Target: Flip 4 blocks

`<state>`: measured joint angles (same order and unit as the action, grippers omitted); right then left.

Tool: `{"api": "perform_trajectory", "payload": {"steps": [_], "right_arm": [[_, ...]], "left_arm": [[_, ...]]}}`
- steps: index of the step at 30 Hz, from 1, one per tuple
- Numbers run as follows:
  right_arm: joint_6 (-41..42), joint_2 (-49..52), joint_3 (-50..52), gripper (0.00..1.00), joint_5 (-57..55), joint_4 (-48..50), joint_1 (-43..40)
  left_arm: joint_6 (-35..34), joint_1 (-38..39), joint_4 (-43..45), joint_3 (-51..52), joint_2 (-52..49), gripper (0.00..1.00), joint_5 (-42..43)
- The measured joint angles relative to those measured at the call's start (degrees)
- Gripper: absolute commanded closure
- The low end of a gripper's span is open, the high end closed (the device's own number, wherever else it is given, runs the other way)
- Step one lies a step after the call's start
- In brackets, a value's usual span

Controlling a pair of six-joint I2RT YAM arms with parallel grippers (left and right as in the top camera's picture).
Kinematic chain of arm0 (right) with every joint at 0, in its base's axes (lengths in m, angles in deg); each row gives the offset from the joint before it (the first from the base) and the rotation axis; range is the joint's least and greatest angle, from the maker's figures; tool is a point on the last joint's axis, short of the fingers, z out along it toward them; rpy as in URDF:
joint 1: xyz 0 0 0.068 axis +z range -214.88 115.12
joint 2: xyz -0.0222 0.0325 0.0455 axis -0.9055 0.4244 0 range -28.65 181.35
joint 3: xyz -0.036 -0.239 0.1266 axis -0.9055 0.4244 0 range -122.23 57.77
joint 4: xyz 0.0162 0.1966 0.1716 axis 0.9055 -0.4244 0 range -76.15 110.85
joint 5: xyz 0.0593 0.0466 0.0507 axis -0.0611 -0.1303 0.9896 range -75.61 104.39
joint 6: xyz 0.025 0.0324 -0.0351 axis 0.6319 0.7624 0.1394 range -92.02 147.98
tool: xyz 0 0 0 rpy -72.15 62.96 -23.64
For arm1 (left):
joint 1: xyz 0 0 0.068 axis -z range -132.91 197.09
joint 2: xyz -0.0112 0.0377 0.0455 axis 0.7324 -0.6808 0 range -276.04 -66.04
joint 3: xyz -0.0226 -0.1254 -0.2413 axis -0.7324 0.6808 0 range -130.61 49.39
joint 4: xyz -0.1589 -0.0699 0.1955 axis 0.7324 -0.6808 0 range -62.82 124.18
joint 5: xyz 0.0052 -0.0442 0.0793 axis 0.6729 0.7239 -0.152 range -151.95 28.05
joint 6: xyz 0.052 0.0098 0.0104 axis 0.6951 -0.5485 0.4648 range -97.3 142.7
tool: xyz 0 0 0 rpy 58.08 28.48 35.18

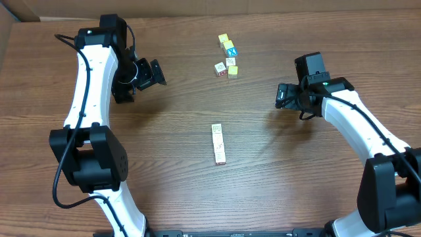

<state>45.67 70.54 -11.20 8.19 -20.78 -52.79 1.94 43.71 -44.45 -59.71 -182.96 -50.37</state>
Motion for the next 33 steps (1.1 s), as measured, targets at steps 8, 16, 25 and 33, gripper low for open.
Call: {"api": "perform_trajectory", "payload": {"steps": [8, 16, 25, 33], "right_arm": [[0.00, -0.02, 0.00, 0.00, 0.00, 0.02, -0.02], [-0.02, -6.95, 0.02, 0.00, 0.00, 0.00, 0.00], [-0.17, -23.96, 0.02, 0.00, -0.02, 0.02, 0.00], [-0.20, -36.96, 0.02, 0.00, 0.00, 0.00, 0.00]], "left_arm": [[0.00, 0.00, 0.00, 0.00, 0.00, 0.00, 0.00], [0.00, 0.00, 0.00, 0.00, 0.00, 0.00, 0.00], [0.00, 0.00, 0.02, 0.00, 0.00, 0.00, 0.00], [0.00, 0.00, 0.02, 0.00, 0.00, 0.00, -0.02]]}}
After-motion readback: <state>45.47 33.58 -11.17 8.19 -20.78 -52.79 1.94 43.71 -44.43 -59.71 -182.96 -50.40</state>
